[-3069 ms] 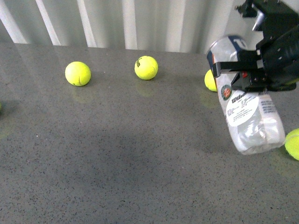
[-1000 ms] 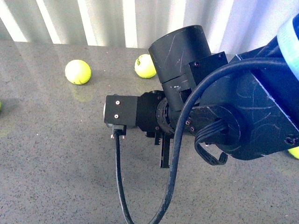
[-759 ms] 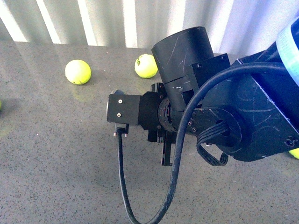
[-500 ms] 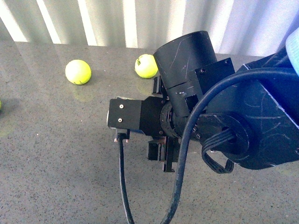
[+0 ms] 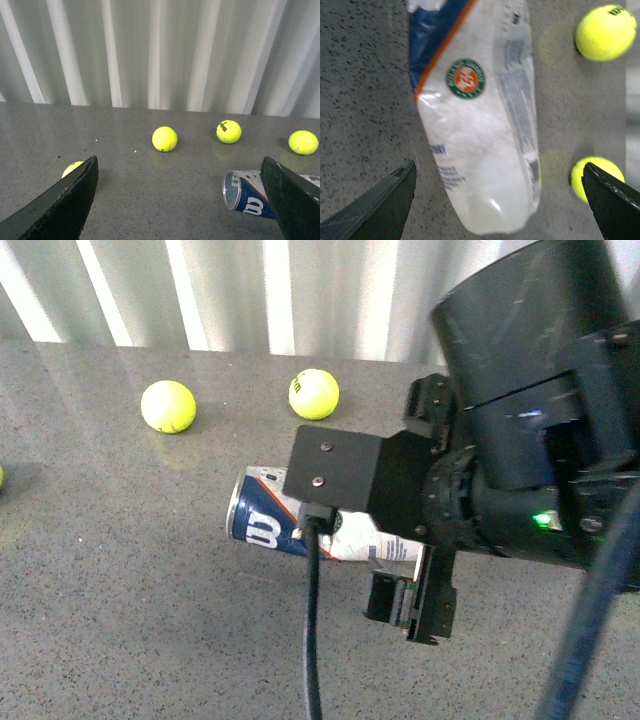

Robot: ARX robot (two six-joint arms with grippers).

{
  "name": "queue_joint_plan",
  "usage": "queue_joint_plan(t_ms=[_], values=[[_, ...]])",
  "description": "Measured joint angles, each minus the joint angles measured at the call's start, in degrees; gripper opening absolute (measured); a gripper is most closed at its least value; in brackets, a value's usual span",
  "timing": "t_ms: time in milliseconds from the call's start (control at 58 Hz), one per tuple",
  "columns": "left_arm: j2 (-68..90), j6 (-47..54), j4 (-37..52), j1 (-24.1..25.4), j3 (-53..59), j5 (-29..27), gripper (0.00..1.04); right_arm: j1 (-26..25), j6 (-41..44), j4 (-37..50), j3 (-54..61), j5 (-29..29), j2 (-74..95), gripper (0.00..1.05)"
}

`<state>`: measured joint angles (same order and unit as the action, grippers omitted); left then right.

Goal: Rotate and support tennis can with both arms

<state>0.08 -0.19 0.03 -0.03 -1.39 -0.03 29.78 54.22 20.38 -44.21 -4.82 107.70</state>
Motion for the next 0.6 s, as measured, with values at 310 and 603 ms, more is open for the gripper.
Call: queue_joint_plan(t_ms=[310, 603], values=[[0.0, -0.02, 0.0, 0.0, 0.0, 0.0, 0.98, -16.46, -12.5, 14.05, 17.97, -16.24, -23.15, 0.97], [0.0, -0.02, 0.0, 0.0, 0.0, 0.02, 0.98, -27.34, -26.88, -0.17, 26.75, -27.98, -70.01, 0.97]])
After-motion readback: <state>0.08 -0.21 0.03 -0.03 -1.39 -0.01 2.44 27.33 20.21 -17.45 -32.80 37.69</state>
